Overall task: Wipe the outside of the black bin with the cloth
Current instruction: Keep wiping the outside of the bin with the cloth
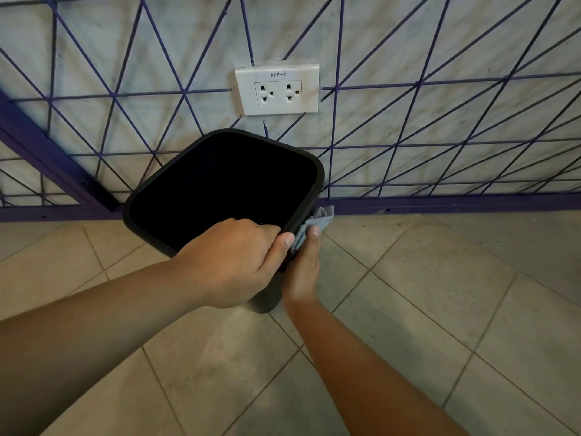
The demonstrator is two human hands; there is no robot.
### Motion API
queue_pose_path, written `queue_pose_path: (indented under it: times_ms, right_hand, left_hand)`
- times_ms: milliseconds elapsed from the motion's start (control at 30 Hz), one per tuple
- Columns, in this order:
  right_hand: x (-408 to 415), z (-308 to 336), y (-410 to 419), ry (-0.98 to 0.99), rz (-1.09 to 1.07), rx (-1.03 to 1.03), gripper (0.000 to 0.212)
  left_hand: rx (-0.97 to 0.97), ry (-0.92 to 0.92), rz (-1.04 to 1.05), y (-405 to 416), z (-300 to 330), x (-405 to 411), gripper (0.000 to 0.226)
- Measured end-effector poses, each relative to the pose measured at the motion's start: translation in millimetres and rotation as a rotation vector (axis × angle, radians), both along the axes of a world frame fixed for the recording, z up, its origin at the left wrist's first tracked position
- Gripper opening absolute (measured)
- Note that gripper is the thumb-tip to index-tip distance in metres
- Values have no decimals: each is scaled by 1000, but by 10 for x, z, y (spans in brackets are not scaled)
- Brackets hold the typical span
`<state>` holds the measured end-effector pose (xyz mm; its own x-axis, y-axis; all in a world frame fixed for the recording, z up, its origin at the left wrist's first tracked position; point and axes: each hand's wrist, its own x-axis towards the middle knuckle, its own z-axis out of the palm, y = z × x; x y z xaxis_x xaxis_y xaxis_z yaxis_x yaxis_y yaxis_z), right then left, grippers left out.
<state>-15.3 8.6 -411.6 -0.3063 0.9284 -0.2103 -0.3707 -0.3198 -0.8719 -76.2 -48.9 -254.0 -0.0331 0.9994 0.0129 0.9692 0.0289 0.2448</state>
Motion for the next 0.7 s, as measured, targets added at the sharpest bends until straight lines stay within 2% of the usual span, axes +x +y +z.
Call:
queue_pose_path:
  times_ms: [33,133,167,300,400,500,533,633,700]
  right_hand:
    - [-8,20,15,-14,17,-2,145]
    - [20,49,-178,-61,33,191,120]
    - [21,12,-208,-46,28,213,118]
    - [3,10,93,51,-9,-35,125]
    - [-23,173,-35,9,29,20,140]
    - [-43,73,-244,16,43,147,123]
    - [-41,-7,-189,14,12,136,122]
    - [-80,-74,48,-21,-28,-27,145]
    - [-56,79,-14,-53,5,47,141]
  left_hand:
    - [2,-2,2,6,0,-7,48]
    - [-3,-12,3,-8,-4,-22,43]
    - [-2,-5,0,-9,-3,-16,41]
    - [17,1,7,-12,4,6,42]
    - [12,-32,2,-26,3,-8,40]
    - [5,-33,-5,-24,2,-5,38]
    - [8,-26,-6,-16,2,-2,38]
    - [12,-40,1,-14,14,4,40]
    - [10,-53,2,-24,15,-8,42]
